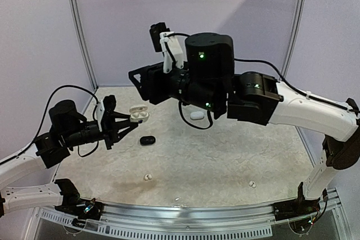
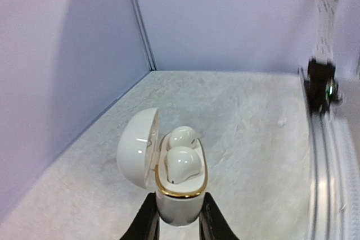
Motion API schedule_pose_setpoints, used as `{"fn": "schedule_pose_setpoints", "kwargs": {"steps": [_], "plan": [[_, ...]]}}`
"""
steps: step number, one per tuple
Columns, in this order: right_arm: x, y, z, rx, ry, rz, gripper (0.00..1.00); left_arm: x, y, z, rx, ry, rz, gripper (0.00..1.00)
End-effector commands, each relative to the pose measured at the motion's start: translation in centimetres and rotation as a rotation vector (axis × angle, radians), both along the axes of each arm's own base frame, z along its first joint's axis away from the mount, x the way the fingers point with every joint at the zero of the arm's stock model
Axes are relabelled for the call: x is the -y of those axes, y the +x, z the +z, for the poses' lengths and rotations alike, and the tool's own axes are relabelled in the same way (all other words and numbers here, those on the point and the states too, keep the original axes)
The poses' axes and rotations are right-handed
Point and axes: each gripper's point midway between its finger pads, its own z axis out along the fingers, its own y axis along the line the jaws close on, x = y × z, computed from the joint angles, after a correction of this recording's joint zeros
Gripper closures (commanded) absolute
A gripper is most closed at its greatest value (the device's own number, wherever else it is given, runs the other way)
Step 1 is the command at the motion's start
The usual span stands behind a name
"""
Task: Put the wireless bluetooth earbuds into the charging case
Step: Close the charging case with the earbuds at the center of the board.
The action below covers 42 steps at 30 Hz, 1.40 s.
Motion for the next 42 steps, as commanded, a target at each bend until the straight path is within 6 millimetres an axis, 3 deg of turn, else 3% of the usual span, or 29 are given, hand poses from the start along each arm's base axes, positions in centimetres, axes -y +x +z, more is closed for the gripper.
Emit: {"fn": "schedule_pose_setpoints", "kwargs": {"steps": [1, 6, 10, 15, 20, 27, 33, 37, 39, 42], "plan": [[2.1, 2.0, -3.9, -0.087, -0.132, -0.159, 0.46, 0.3, -2.0, -2.4, 0.436, 0.367, -0.203, 1.00], [1.6, 2.7, -7.4, -0.133, -0.202, -0.214, 0.46, -1.0, -0.5, -3.9, 0.905, 0.680, -0.196, 1.00], [1.2, 2.9, -9.1, -0.151, -0.230, -0.221, 0.46, -1.3, 0.3, -3.5, 1.057, 0.759, -0.161, 1.00], [-1.3, 2.4, -12.4, -0.186, -0.270, -0.153, 0.46, -1.1, 0.7, -3.5, 1.237, 0.816, -0.123, 1.00], [-2.3, 2.3, -16.4, -0.234, -0.340, -0.148, 0.47, -1.4, 1.2, -2.4, 1.199, 0.802, -0.069, 1.00], [-0.8, 1.7, -20.1, -0.314, -0.427, -0.170, 0.48, -1.6, 1.4, -1.5, 1.126, 0.758, -0.033, 1.00], [1.3, 1.7, -19.6, -0.328, -0.413, -0.217, 0.48, -1.9, 1.8, -2.0, 1.021, 0.752, -0.017, 1.00], [2.1, 1.6, -19.3, -0.321, -0.415, -0.221, 0.48, -1.9, 2.0, -1.0, 0.850, 0.672, 0.012, 1.00], [2.1, 1.5, -19.3, -0.317, -0.423, -0.215, 0.48, -1.6, 1.1, -0.1, 0.767, 0.605, -0.021, 1.00], [2.2, 1.2, -18.6, -0.305, -0.428, -0.183, 0.48, -1.0, -2.1, -0.8, 0.624, 0.521, -0.183, 1.00]]}}
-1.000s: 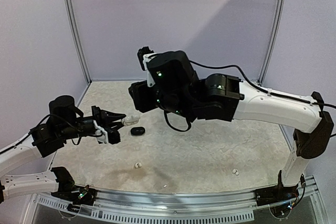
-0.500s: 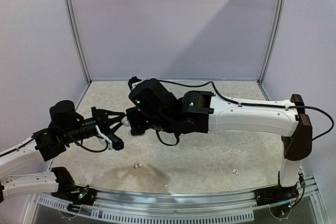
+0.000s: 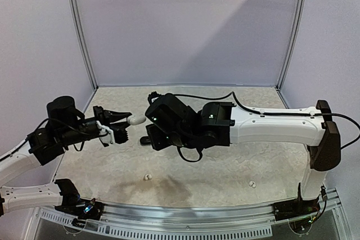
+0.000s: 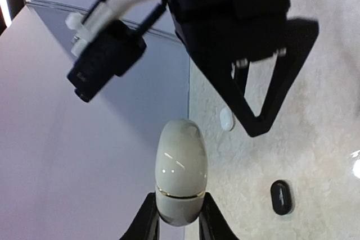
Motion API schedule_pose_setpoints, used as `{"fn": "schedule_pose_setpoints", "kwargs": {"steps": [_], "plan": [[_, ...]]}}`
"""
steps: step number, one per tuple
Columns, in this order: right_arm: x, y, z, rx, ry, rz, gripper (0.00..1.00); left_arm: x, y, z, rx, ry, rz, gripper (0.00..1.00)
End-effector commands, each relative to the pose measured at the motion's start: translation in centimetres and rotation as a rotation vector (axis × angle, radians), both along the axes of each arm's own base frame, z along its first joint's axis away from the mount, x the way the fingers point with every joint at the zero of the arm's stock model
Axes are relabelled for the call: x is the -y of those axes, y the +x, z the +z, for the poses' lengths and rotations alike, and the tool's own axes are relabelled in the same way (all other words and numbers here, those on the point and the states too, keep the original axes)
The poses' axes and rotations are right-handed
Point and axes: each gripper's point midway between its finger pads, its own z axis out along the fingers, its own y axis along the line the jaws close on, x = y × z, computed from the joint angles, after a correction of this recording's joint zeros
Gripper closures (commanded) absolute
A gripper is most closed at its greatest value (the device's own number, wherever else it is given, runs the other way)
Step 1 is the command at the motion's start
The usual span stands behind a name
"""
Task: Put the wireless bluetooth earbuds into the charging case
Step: Close the charging case with the earbuds at the center of the board, then place the charging case with the earbuds at the center of the board.
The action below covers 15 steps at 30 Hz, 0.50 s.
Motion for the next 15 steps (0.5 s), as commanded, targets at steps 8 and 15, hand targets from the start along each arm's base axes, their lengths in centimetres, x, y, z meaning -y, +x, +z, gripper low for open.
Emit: {"fn": "schedule_pose_setpoints", "kwargs": {"steps": [8, 15], "plan": [[5.3, -3.3, 6.7, 0.083, 0.024, 0.221, 0.45, 2.6, -9.6, 1.2, -0.863, -0.240, -0.318, 1.00], [5.2, -5.5, 14.3, 0.179, 0.327, 0.343, 0.50, 4.1, -10.1, 3.3, -1.122, -0.381, -0.360, 1.00]]}}
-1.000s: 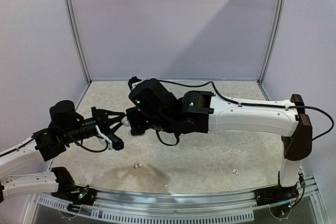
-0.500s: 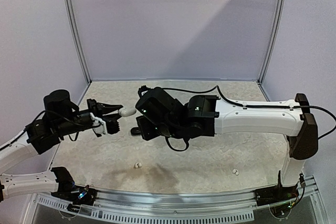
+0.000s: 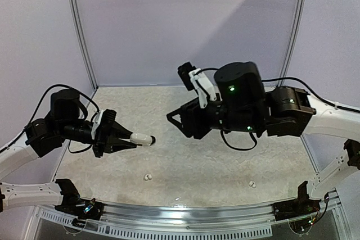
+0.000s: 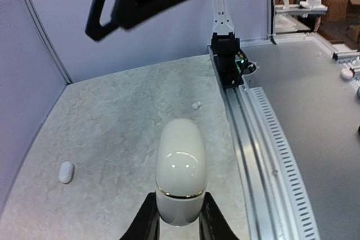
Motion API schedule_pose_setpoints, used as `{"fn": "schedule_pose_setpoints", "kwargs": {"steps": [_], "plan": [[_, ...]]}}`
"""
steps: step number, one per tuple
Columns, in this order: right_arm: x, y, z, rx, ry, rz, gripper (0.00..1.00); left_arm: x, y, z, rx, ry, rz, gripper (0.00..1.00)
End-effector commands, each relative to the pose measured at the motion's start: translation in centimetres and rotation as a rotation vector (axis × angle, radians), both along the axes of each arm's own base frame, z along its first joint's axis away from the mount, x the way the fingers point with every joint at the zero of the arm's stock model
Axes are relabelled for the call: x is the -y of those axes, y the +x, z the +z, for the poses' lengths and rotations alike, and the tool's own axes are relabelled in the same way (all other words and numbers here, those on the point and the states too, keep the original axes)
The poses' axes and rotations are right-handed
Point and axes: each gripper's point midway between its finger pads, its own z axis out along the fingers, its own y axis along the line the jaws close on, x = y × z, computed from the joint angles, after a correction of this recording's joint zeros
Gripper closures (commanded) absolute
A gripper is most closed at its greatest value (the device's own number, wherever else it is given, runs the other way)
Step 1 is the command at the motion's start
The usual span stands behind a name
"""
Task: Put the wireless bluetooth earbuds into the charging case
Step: Place the charging case with the earbuds at the center of the board.
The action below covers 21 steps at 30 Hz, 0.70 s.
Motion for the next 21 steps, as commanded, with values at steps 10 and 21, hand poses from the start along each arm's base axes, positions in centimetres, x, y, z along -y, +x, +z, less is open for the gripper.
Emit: {"fn": "schedule_pose_setpoints", "kwargs": {"steps": [10, 21], "plan": [[-8.3, -1.0, 1.8, 0.063, 0.247, 0.155, 0.57, 1.2, 0.6, 4.2, -0.343, -0.172, 0.054, 1.00], [-4.6, 3.7, -2.6, 0.045, 0.093, -0.186, 0.52, 0.8, 4.2, 2.8, -0.601, -0.201, 0.258, 1.00]]}}
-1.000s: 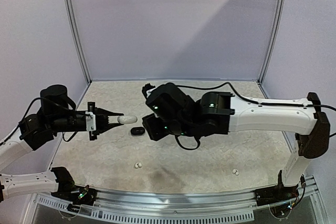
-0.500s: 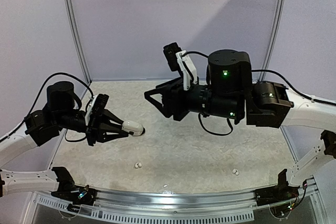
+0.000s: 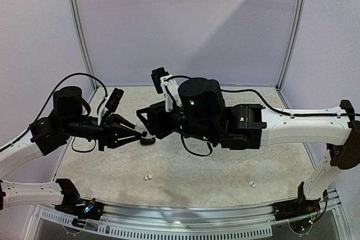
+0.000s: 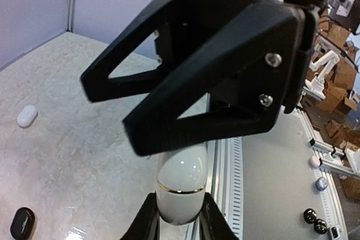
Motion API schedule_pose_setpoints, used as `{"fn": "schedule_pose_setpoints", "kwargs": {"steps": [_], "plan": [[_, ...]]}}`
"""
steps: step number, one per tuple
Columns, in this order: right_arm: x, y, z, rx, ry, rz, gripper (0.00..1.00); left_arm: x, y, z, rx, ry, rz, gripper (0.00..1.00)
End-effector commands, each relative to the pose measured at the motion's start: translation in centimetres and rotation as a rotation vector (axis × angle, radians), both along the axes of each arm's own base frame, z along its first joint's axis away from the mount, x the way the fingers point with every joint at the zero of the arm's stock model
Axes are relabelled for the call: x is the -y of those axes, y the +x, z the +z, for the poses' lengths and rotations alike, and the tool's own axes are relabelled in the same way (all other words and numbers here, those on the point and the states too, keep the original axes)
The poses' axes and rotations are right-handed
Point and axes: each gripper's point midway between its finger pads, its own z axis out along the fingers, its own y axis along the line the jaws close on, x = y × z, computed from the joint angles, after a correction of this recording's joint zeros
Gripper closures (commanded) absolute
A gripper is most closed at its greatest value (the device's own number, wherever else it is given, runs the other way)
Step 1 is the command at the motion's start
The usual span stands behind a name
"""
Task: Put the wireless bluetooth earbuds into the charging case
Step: Place the charging case with the earbuds at the center of the board.
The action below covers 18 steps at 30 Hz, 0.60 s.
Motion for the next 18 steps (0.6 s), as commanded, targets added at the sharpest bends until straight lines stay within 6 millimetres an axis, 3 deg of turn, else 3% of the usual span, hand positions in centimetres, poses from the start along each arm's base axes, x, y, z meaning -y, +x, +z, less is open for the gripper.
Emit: {"fn": "schedule_pose_setpoints", "kwargs": {"steps": [1, 5, 9, 12, 18], "plan": [[5.3, 3.3, -1.8, -0.009, -0.145, -0.243, 0.51, -0.3, 2.9, 1.5, -0.098, -0.074, 0.127, 1.00], [11.6, 6.5, -2.8, -0.104, -0.179, -0.467, 0.48, -2.1, 7.0, -1.2, -0.272, 0.014, 0.272, 1.00], [16.0, 7.5, -5.7, -0.221, -0.212, -0.576, 0.46, -5.8, 11.8, -5.9, -0.513, 0.160, 0.449, 1.00], [17.4, 7.5, -7.8, -0.287, -0.222, -0.603, 0.45, -8.4, 13.9, -9.7, -0.694, 0.266, 0.533, 1.00], [17.6, 6.6, -11.1, -0.357, -0.289, -0.570, 0.43, -12.4, 18.7, -16.1, -0.995, 0.340, 0.682, 1.00]]}}
